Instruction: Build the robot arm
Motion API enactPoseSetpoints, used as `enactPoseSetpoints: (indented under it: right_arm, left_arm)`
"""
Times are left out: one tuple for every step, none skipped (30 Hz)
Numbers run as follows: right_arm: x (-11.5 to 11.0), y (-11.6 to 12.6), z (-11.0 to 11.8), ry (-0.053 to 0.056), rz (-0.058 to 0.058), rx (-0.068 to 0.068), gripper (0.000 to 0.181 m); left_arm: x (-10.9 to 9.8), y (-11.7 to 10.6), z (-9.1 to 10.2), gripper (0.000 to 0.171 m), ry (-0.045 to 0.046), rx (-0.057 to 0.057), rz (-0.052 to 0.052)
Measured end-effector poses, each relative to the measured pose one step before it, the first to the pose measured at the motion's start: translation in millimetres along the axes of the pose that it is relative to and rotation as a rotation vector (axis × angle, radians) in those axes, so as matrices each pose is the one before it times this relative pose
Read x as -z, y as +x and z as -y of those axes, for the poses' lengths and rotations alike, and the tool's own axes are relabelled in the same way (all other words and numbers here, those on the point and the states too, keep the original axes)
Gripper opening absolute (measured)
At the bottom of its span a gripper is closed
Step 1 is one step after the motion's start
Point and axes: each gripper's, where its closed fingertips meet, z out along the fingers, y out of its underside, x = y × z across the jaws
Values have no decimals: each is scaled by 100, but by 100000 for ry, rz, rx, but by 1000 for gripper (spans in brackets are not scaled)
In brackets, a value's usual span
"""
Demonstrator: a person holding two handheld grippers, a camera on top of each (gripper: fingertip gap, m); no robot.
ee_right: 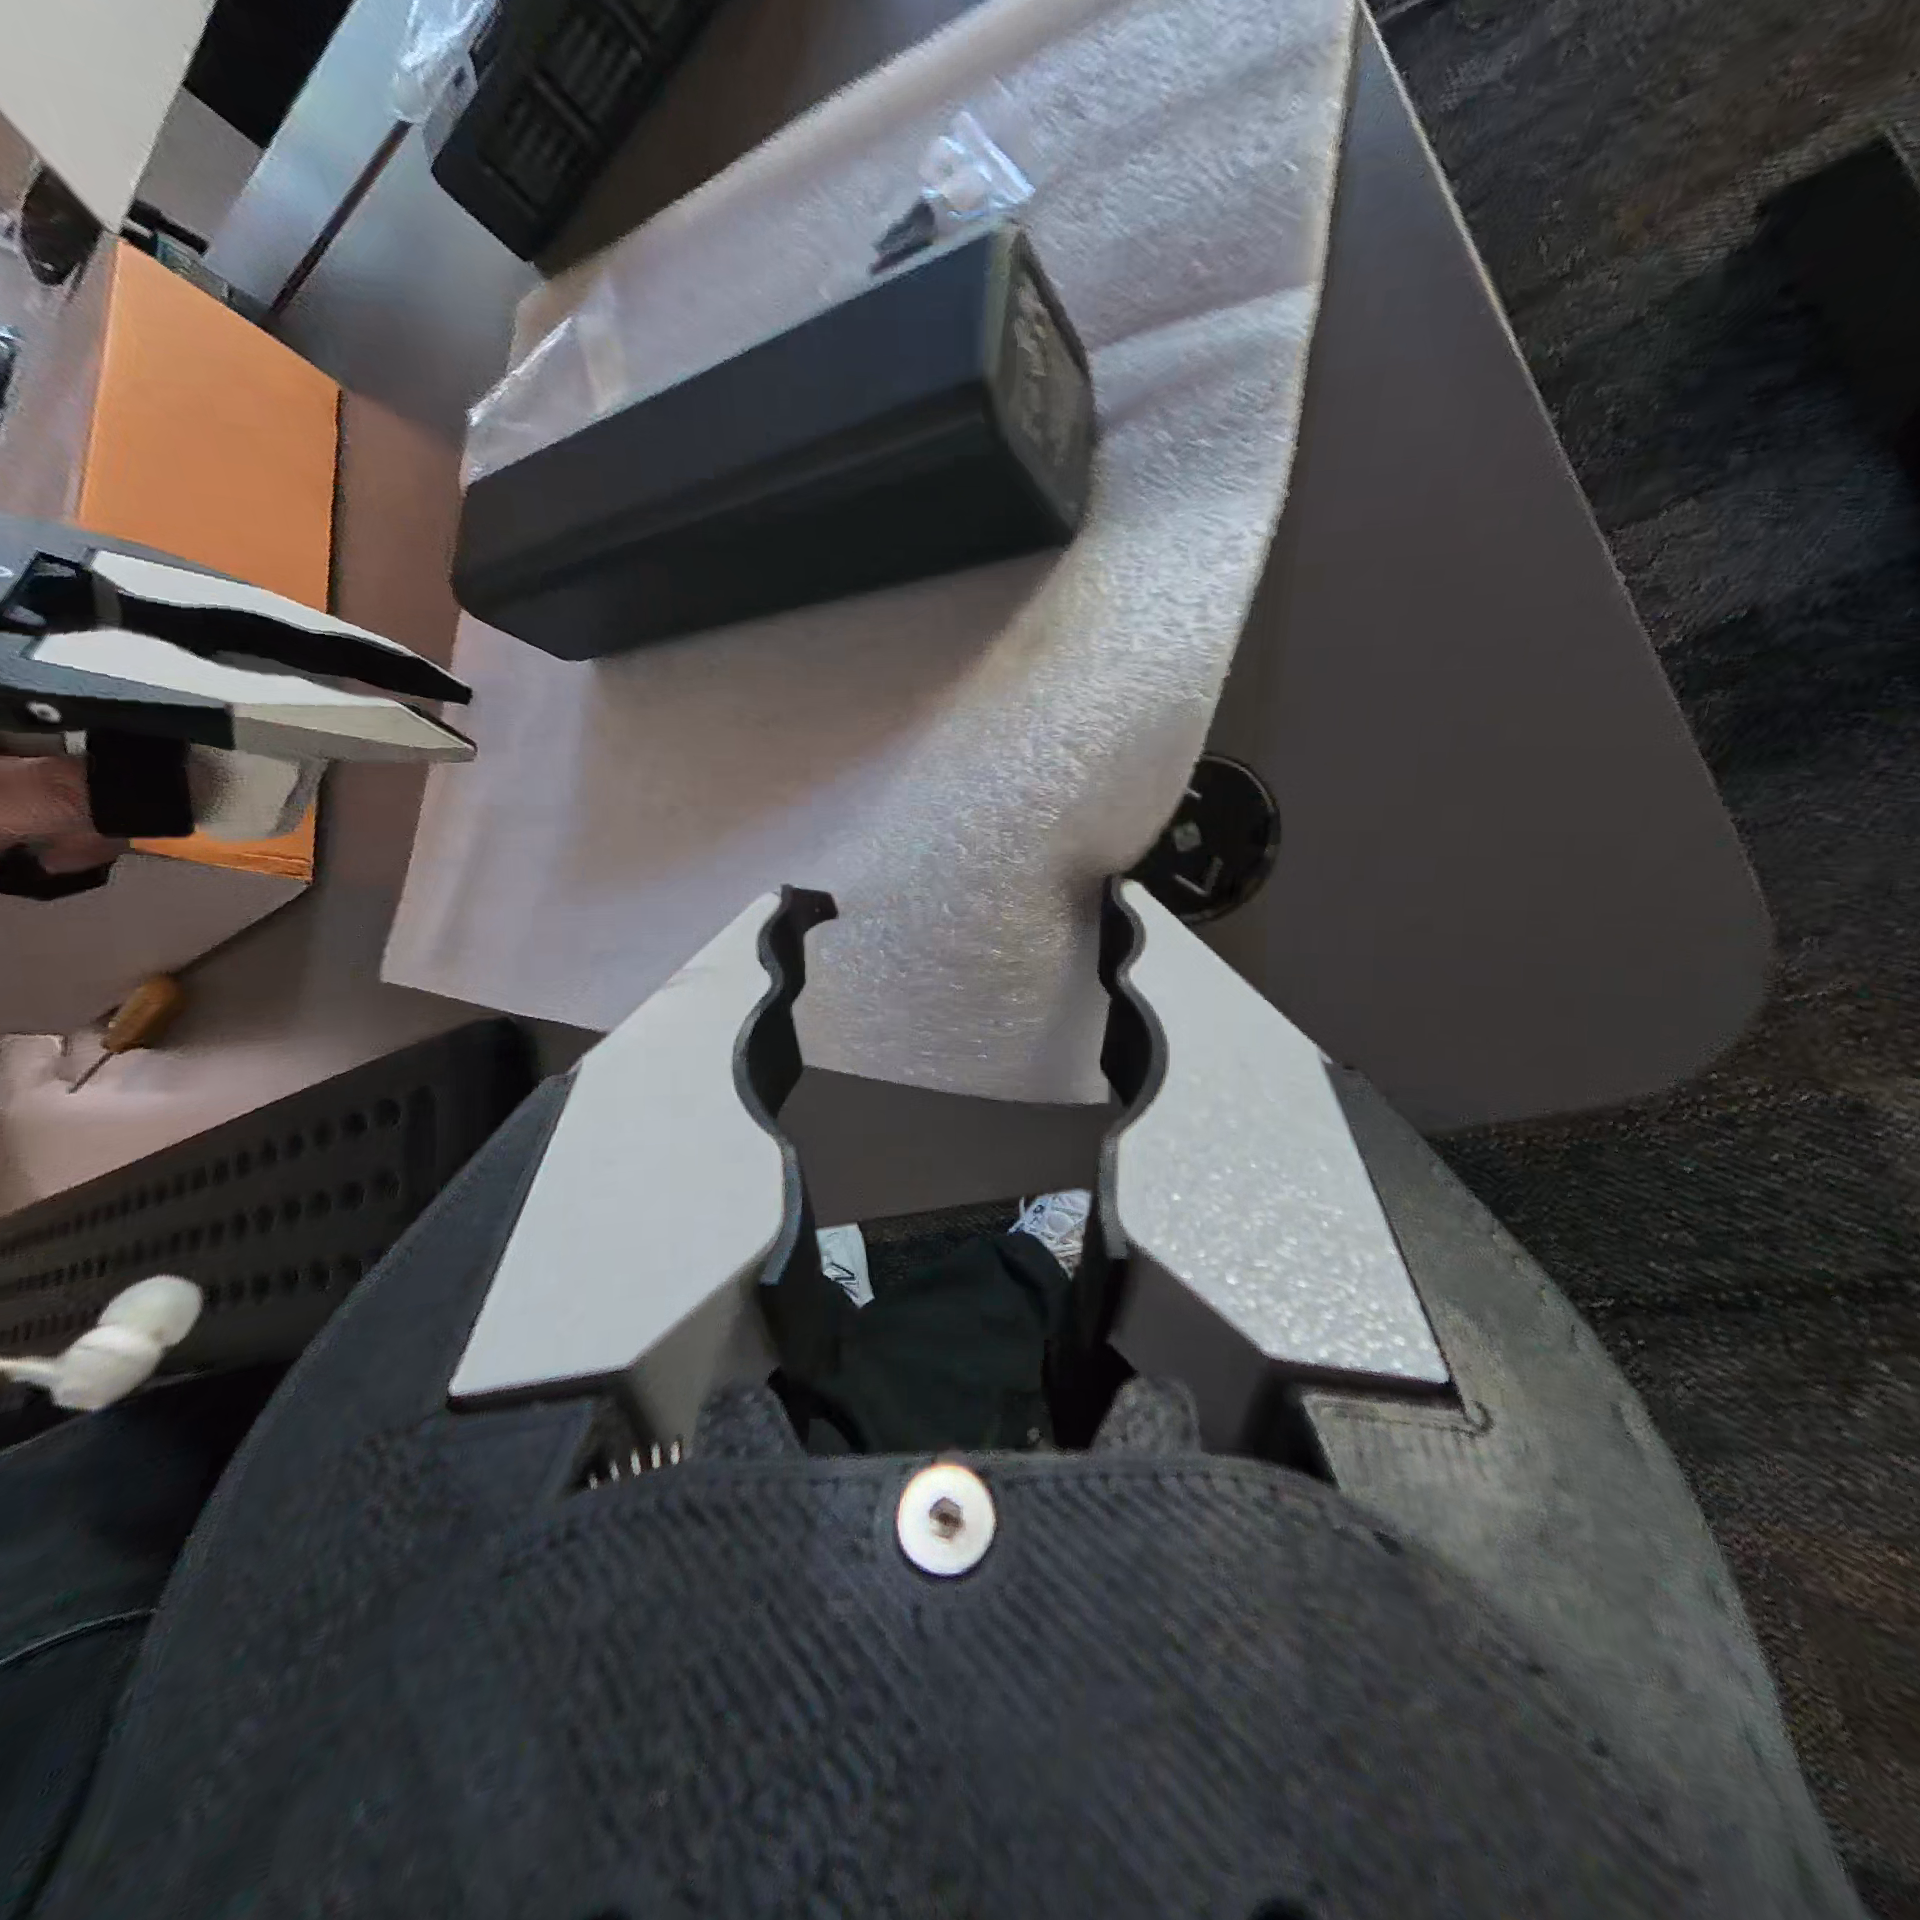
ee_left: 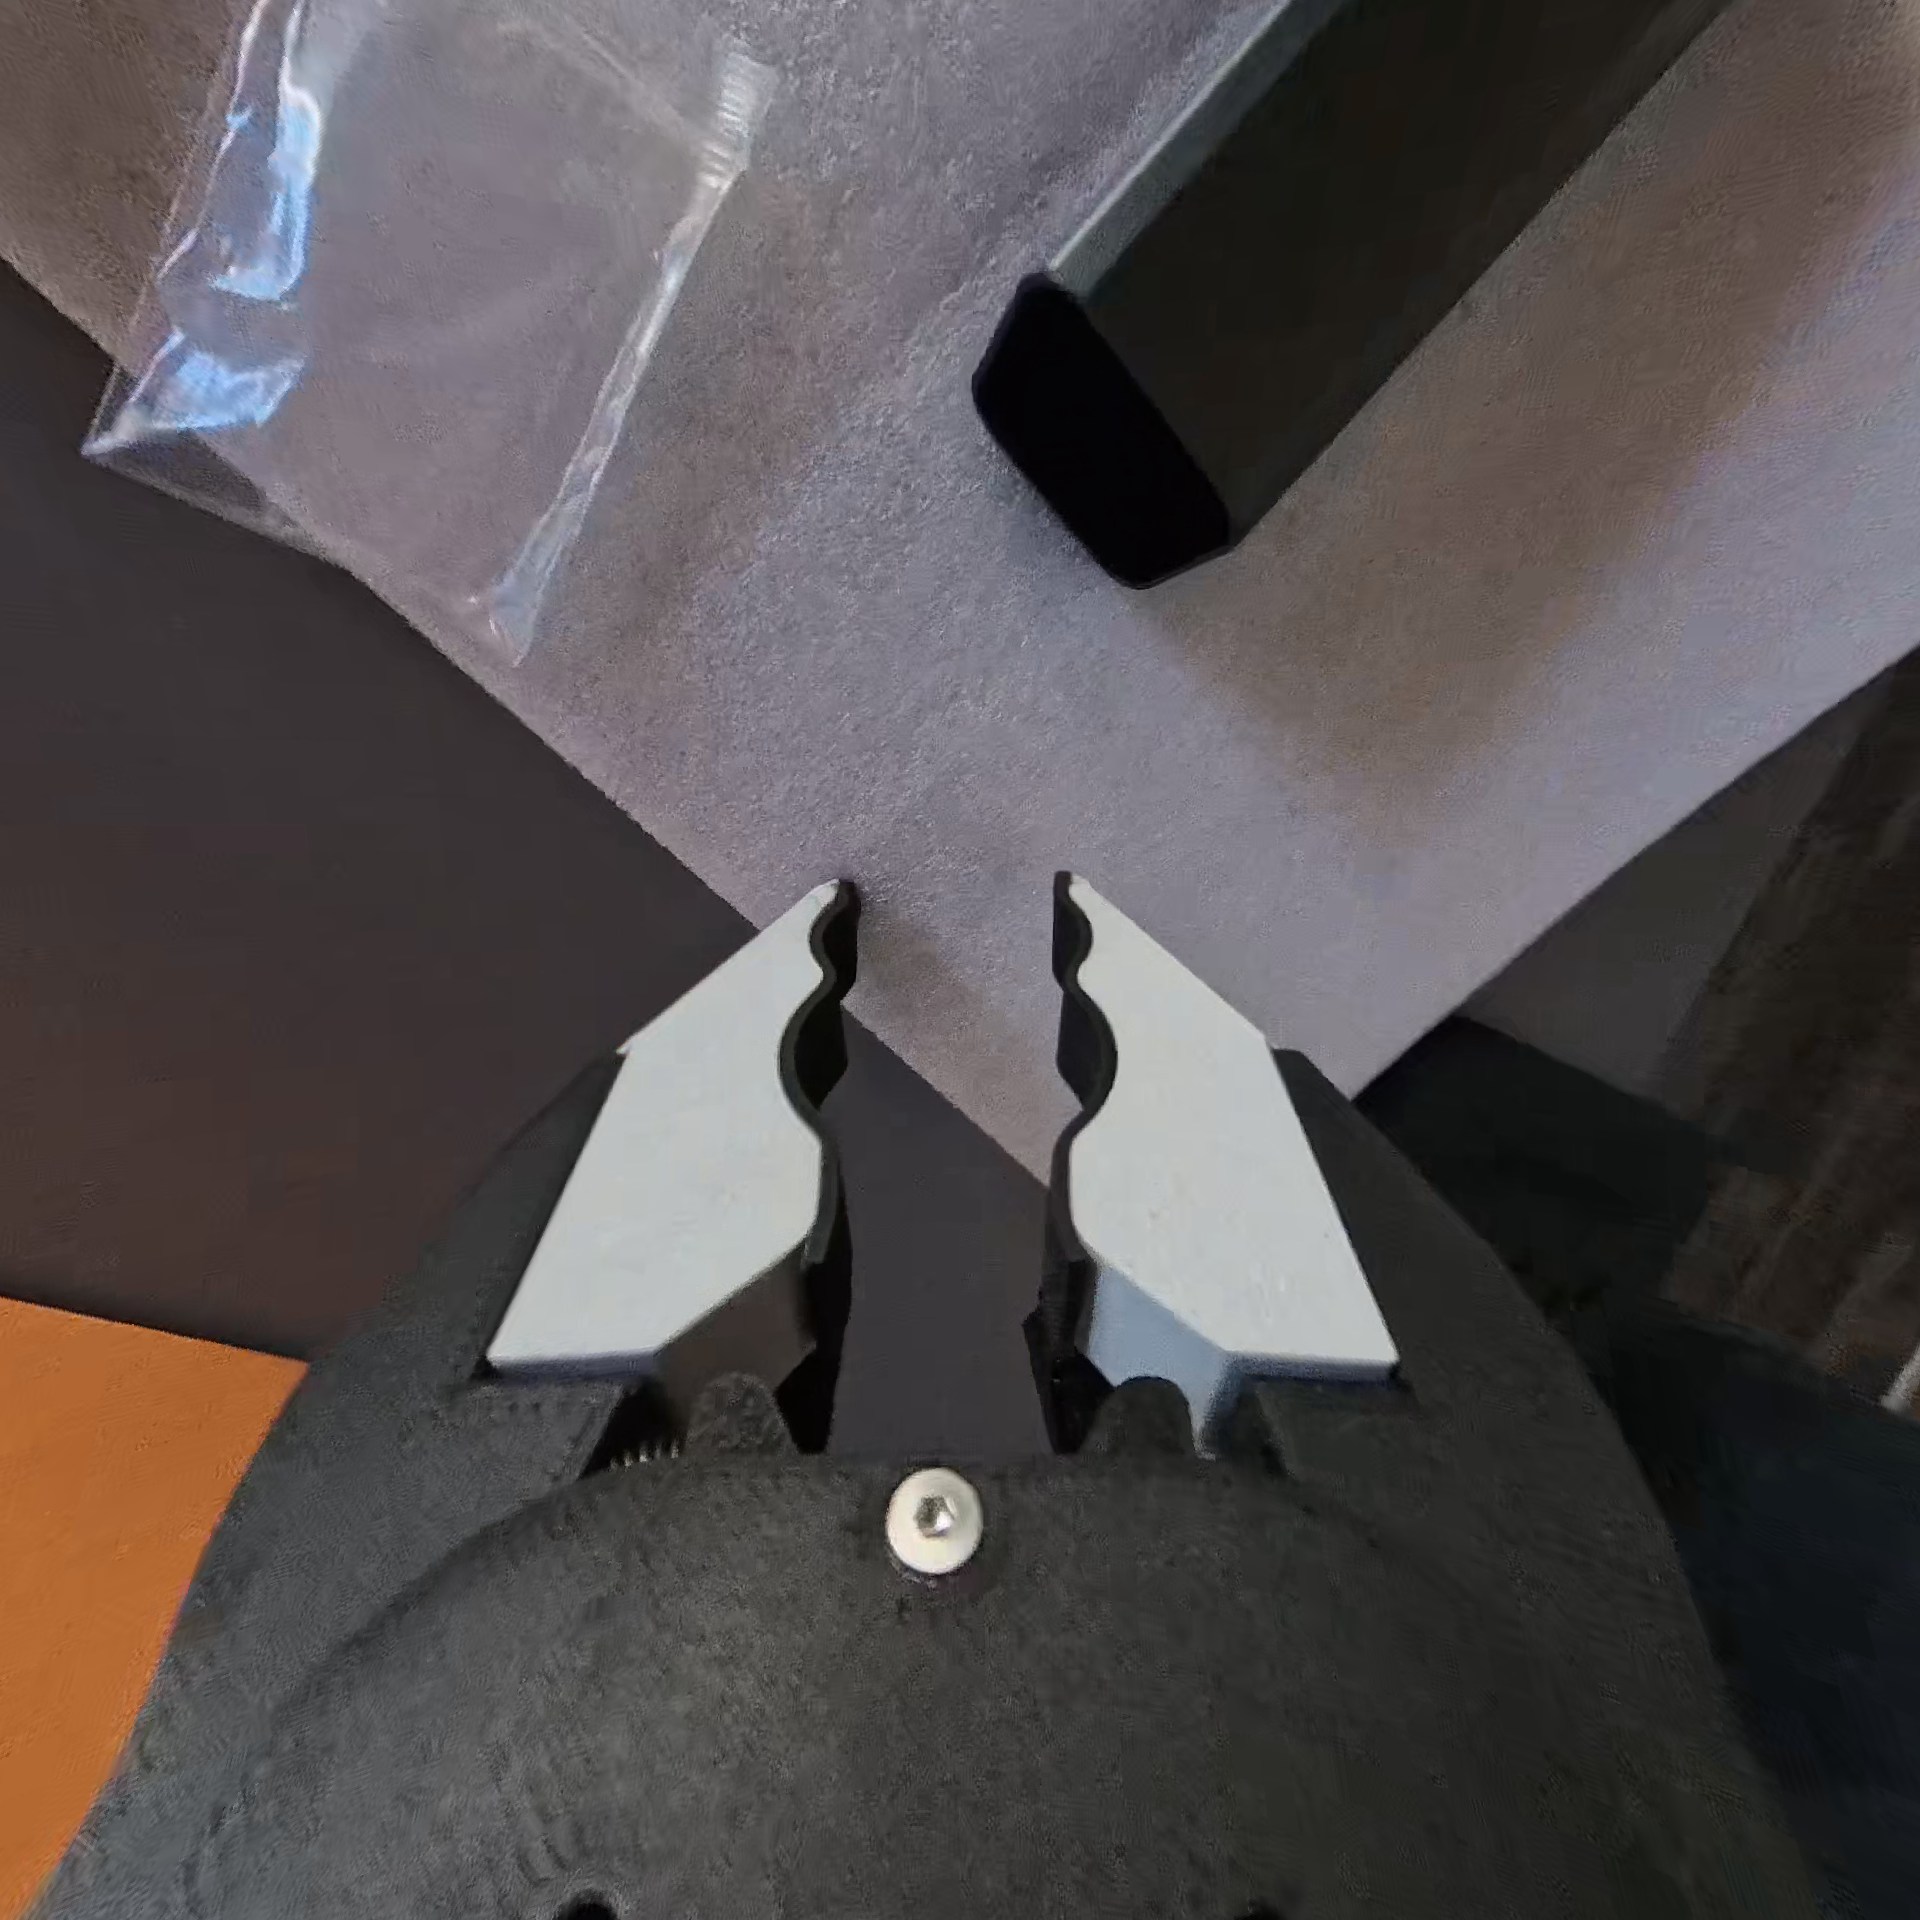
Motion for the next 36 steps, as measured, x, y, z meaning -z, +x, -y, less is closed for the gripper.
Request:
enactPoseSetpoints:
  right_arm:
    - [-110,-262,189,-475,-1486,2592,58]
    - [-80,21,105,-1380,-3164,3338,57]
    - [-15,-41,186,-1271,-2343,3366,58]
    - [46,-196,402,244,-684,2556,58]
    - [97,-118,485,1012,-230,1096,57]
    - [114,70,424,999,-279,-330,56]
    - [52,294,257,322,-700,-1026,54]
    - [-42,465,60,-536,-751,-744,51]
    - [-196,366,-115,-1412,575,-460,51]
    - [-303,282,-144,-1905,1456,-828,51]
    - [-371,143,-2,-1708,2299,-606,50]
    - [-361,135,139,-1714,2236,-633,50]
    - [-264,159,243,-2038,1305,-247,50]
    - [-189,7,332,-1937,1515,958,50]
    - [-116,-15,382,-1400,927,2257,50]
    - [-95,66,413,-697,37,3108,50]
    - [-117,16,394,-547,165,3221,50]
    - [-144,31,301,-942,370,3126,49]
    - [-139,104,210,-1239,312,2612,49]
    - [-120,98,164,-1220,521,1614,49]
    - [-93,84,124,-992,586,777,49]
    - [-44,64,-17,-960,321,55,49]
    - [4,73,-186,-827,-310,-339,49]
    - [54,106,-352,-348,-1197,-514,50]
    - [78,140,-460,294,-1779,-433,51]
    - [99,197,-509,835,-2257,-480,51]
    - [139,155,-437,1350,-1923,-639,52]
    - [221,-54,-44,3166,-1019,-366,54]
    - [405,-193,563,5558,-1055,1275,55]
    - [389,-421,985,6144,-646,4462,56]
    - [145,-441,990,3951,-696,6814,58]
    - [-212,-352,798,1067,-366,7678,65]
    - [-533,-330,628,-658,1210,7701,75]
    - [-789,-125,490,-1461,2139,6055,80]
    - [-883,76,486,-1629,2988,3933,85]
    - [-703,424,454,-2773,2132,3448,88]
  left_arm:
    - [-28,-15,-171,36,-834,-3233,2277]
    - [-44,-28,-183,36,-566,-3171,2406]
    - [-71,-64,-162,35,-277,-3248,2674]
    - [-96,-48,-110,34,-346,-3181,2448]
    - [-90,-11,-51,33,-433,-2624,1800]
    - [-73,-43,-42,33,-499,-2037,1205]
    - [-45,-23,-24,33,-260,-1450,624]
    - [-23,-10,-33,33,67,-406,15]
    - [-31,17,-21,33,295,141,-381]
    - [-16,-2,-43,33,8,-146,-434]
    - [-12,-48,-88,32,-362,-295,-363]
    - [-38,-4,-118,32,-734,-324,-118]
    - [29,-54,-117,31,-1252,-564,65]
    - [18,-65,-118,31,-1510,-663,63]
    - [17,-66,-127,31,-1321,-424,58]
    - [22,-37,-107,30,-998,-310,-88]
    - [0,-38,-93,30,-1040,-235,-188]
    - [-13,-9,-79,30,-1059,-264,-234]
    - [-6,32,-65,30,-1075,-429,-343]
    - [-22,26,-52,30,-998,-664,-364]
    - [-31,52,-44,29,-845,-840,-299]
    - [-12,18,-17,29,-658,-826,-177]
    - [-27,-27,35,29,-264,-533,-3]
    - [-40,-24,69,29,144,-39,145]
    - [-8,-24,45,29,452,75,203]
    - [12,-16,44,29,476,253,268]
    - [36,-6,50,29,383,494,200]
    - [43,31,27,29,110,863,-161]
    - [83,49,-23,29,-25,1275,-588]
    - [136,68,1,29,197,1634,-986]
    - [185,170,8,29,566,2008,-1493]
    - [192,226,66,26,1119,2344,-2675]
    - [226,379,310,14,2826,2604,-3940]
    - [327,500,777,11,5654,2604,-4734]
    - [448,183,1128,19,7142,2044,-2028]
    - [449,-134,1192,26,6406,80,755]
